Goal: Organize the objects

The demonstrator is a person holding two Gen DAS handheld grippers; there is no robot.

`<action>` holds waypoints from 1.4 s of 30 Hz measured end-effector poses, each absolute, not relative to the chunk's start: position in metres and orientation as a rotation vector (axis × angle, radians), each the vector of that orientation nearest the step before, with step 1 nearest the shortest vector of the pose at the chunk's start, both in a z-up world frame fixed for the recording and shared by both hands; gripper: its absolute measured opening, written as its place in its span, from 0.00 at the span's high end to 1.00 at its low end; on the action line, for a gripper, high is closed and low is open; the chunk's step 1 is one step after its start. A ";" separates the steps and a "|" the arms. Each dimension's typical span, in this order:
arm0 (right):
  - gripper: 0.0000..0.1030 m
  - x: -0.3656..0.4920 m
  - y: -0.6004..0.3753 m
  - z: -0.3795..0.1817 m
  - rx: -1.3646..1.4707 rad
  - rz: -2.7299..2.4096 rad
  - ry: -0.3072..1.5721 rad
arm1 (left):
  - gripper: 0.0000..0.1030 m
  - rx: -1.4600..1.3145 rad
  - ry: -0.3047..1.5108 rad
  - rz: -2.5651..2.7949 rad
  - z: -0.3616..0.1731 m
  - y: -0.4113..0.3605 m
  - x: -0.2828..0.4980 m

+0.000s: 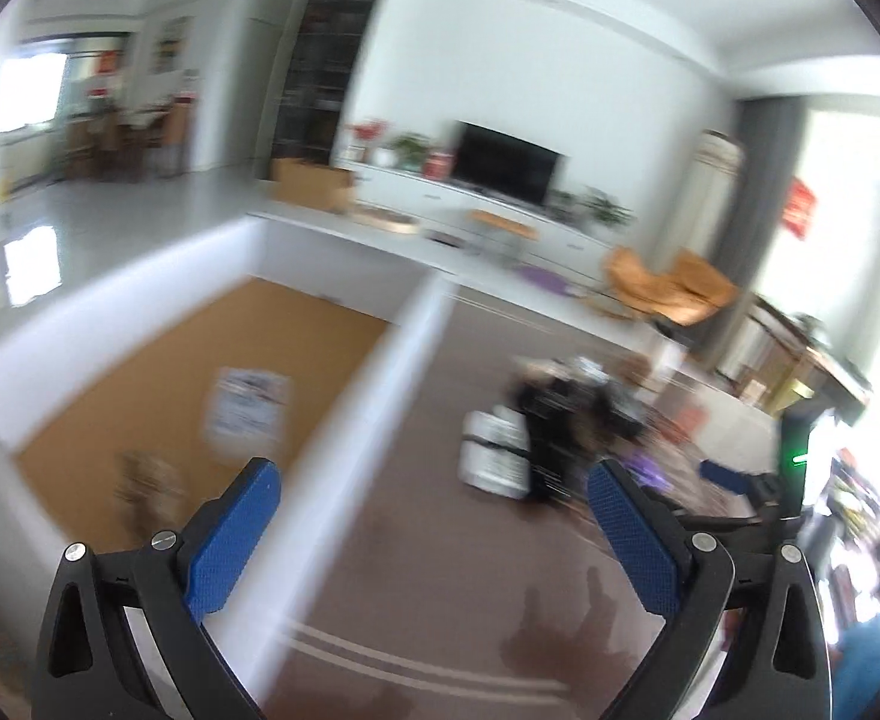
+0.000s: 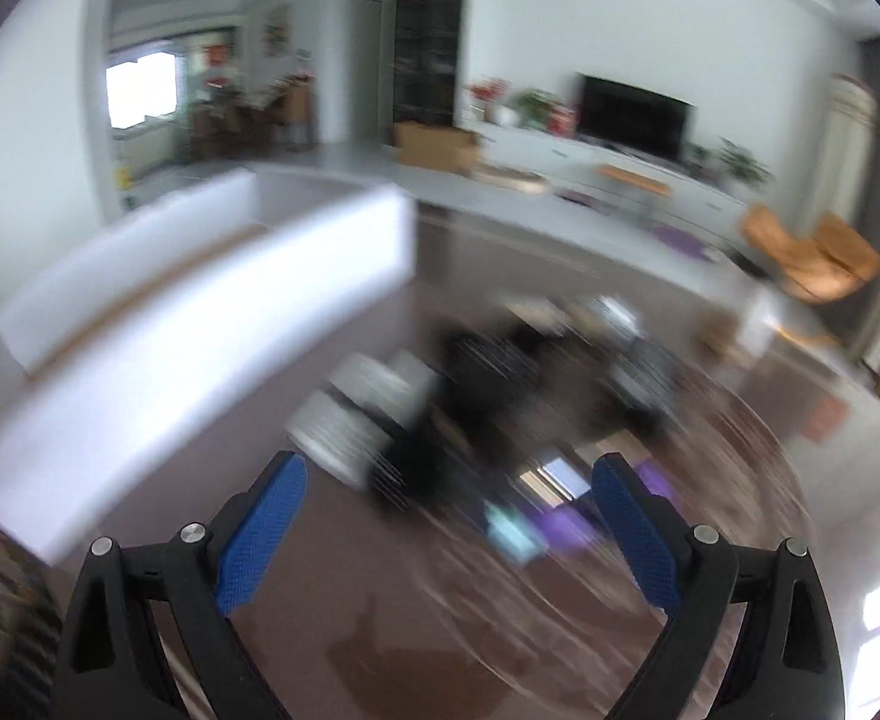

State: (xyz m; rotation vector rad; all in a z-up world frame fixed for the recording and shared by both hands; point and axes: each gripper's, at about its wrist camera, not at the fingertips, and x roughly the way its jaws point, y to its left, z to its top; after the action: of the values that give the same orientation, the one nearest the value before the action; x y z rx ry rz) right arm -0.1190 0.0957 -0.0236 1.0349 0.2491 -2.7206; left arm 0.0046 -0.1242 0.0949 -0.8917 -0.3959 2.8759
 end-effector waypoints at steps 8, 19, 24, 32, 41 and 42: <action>0.07 -0.066 0.217 -0.084 1.304 -2.860 0.194 | 0.00 -1.082 -0.181 2.662 0.015 -0.028 -0.001; 0.07 -0.062 0.220 -0.104 1.364 -2.808 0.177 | 0.00 -1.208 -0.031 2.718 -0.028 -0.032 -0.021; 0.05 -0.062 0.219 -0.106 1.371 -2.803 0.193 | 0.00 -1.250 -0.029 2.716 -0.039 -0.036 -0.027; 0.03 -0.063 0.215 -0.105 1.374 -2.807 0.214 | 0.00 -1.259 0.057 2.727 -0.048 -0.030 -0.025; 0.01 -0.063 0.214 -0.105 1.375 -2.816 0.225 | 0.00 -1.257 0.099 2.731 -0.047 -0.025 -0.022; 0.01 -0.063 0.214 -0.105 1.375 -2.817 0.226 | 0.00 -1.257 0.099 2.730 -0.047 -0.025 -0.022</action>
State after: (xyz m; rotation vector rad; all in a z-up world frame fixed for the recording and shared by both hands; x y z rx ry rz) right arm -0.0626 0.2142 -0.1049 1.3755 0.2262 -2.8168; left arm -0.0221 -0.0252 -0.0471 -1.2567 0.0990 2.7304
